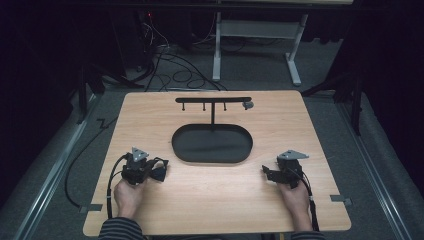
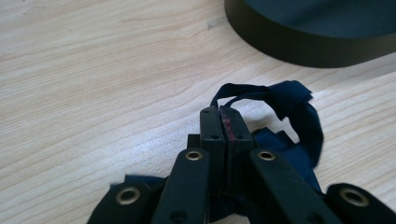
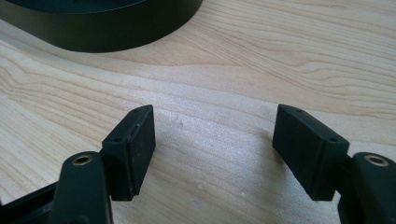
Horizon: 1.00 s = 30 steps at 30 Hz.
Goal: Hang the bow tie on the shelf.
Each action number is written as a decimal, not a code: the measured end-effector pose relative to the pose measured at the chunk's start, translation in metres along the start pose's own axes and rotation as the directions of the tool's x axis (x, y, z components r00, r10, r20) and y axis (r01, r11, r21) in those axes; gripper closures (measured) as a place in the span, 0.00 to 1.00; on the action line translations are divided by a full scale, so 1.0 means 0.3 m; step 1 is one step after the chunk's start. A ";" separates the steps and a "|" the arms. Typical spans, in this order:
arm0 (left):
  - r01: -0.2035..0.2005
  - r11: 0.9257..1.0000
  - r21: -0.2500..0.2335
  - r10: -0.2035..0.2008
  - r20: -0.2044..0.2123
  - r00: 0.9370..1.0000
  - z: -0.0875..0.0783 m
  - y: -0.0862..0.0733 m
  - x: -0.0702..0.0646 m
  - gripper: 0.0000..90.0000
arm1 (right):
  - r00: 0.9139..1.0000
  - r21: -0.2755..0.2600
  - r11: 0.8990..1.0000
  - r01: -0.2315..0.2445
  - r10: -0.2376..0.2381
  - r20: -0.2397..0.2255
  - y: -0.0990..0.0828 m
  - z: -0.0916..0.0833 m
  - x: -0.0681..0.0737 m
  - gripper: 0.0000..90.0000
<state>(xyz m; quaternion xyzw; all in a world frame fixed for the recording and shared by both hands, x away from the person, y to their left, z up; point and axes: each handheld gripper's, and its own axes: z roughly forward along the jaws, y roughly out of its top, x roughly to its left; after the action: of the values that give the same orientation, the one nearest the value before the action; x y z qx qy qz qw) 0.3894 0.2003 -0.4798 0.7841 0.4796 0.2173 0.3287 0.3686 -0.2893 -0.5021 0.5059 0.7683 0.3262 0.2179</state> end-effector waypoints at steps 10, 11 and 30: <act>0.020 0.997 -0.073 -0.019 0.013 1.000 -0.072 0.020 0.005 0.99 | 1.000 0.000 1.000 0.001 -0.001 0.001 0.000 0.000 0.001 0.35; 0.026 0.995 -0.094 -0.024 0.018 1.000 -0.089 0.029 0.007 0.99 | 1.000 0.000 1.000 0.001 -0.001 0.001 0.000 0.000 0.000 0.35; 0.012 0.984 -0.178 -0.005 0.040 0.999 -0.159 0.086 -0.020 0.99 | 1.000 0.000 1.000 0.000 0.000 -0.001 0.000 0.000 0.000 0.35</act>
<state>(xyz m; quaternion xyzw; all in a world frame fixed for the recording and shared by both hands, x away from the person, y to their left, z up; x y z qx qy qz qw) 0.3711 0.2014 -0.4284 0.7536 0.4549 0.2424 0.4080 0.3685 -0.2894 -0.5021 0.5058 0.7684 0.3262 0.2175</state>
